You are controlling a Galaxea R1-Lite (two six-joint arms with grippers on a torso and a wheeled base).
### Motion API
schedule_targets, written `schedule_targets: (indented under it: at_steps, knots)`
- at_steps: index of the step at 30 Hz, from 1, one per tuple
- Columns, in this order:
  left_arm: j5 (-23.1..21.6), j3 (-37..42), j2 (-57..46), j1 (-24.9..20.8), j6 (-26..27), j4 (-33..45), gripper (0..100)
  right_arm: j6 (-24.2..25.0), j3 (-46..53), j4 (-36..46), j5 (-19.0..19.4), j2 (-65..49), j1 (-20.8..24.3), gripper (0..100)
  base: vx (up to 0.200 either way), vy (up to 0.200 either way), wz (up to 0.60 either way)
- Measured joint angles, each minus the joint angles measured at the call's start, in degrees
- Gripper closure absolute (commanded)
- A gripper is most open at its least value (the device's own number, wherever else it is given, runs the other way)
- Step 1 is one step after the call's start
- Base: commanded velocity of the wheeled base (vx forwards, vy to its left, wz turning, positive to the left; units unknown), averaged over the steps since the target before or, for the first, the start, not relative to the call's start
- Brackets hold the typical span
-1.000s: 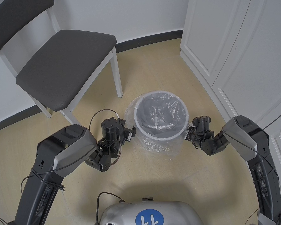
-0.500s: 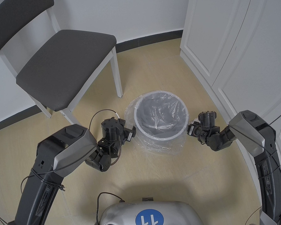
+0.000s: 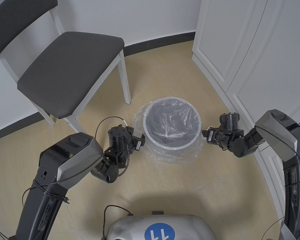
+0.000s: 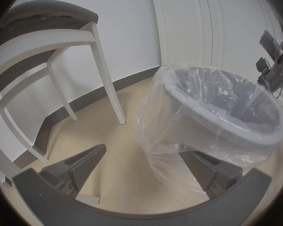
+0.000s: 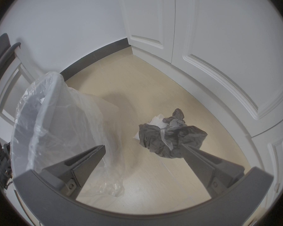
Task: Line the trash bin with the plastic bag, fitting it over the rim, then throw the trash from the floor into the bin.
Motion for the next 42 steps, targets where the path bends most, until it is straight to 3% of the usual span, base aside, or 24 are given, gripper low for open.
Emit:
schedule_targets:
  at_steps: [6, 17, 27, 42]
  knots:
    - [0.0, 0.3, 0.0, 0.0, 0.0, -0.1, 0, -3.0, 4.2, -0.2, 0.0, -3.4, 0.0, 0, 0.0, 0.0, 0.0]
    - [0.0, 1.2, -0.5, -0.1, 0.0, -0.8, 0, -15.1, 12.6, -2.5, 0.3, -8.5, -2.6, 0, 0.0, 0.0, 0.0]
    - [0.0, 1.5, -1.3, 0.0, 0.0, -0.8, 0, -15.3, 8.3, -10.7, 1.5, -0.6, -3.4, 0, 0.0, 0.0, 0.0]
    - [0.0, 1.4, -1.6, 0.0, 0.0, -0.8, 0, -11.5, -3.7, -17.4, 0.9, 11.8, -3.6, 0, 0.0, 0.0, 0.0]
